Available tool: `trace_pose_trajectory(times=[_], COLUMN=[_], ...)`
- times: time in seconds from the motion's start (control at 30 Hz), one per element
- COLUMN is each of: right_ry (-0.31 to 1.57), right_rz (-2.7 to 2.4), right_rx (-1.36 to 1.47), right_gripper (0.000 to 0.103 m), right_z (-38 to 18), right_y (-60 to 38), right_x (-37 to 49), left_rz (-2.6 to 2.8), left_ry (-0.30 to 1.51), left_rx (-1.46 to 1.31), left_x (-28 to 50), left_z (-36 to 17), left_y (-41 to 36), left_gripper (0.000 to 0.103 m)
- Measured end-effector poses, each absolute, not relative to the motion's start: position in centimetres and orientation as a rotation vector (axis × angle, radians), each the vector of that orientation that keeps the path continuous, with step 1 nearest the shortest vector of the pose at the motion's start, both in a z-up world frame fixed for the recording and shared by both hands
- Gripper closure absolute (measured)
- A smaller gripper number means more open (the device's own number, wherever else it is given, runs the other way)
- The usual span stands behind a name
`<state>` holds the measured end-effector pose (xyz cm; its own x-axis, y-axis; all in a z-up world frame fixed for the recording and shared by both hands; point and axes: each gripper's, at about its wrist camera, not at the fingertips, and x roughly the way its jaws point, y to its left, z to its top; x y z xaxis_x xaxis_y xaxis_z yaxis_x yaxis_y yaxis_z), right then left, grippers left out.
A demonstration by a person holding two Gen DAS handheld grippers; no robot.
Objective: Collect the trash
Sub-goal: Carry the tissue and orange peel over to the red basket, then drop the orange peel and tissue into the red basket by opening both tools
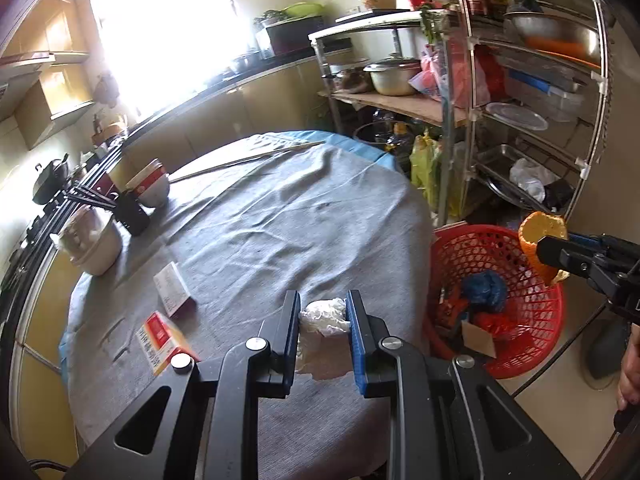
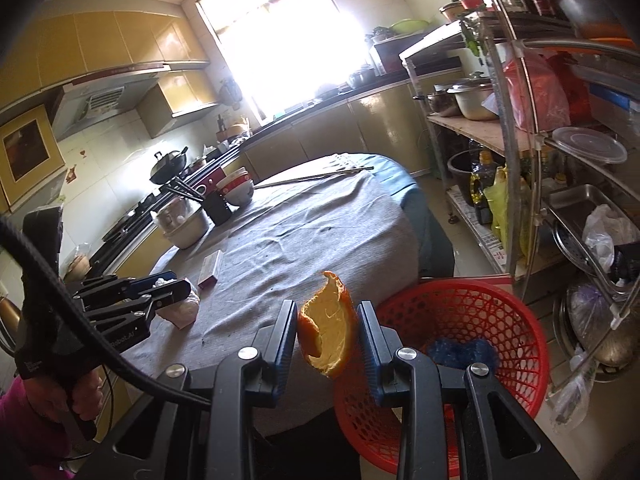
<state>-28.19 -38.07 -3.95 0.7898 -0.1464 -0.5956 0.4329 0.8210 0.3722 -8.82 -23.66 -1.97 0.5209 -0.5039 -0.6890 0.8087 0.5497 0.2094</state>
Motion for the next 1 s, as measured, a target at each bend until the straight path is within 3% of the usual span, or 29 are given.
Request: trace_pose_trajectory(times=[1.0], right_ry=[0.624], right_rz=[-0.526], right_rx=[0.699], right_gripper=[0.07], right_z=[-9.3], right_y=[-44.8], right_x=[-34.5], left_rz=[-1.215], left_ry=[0.769], left_rx=[0.452], left_x=[-12.1], left_z=[-4.3], left_y=[-31.7], left_gripper=[0.079])
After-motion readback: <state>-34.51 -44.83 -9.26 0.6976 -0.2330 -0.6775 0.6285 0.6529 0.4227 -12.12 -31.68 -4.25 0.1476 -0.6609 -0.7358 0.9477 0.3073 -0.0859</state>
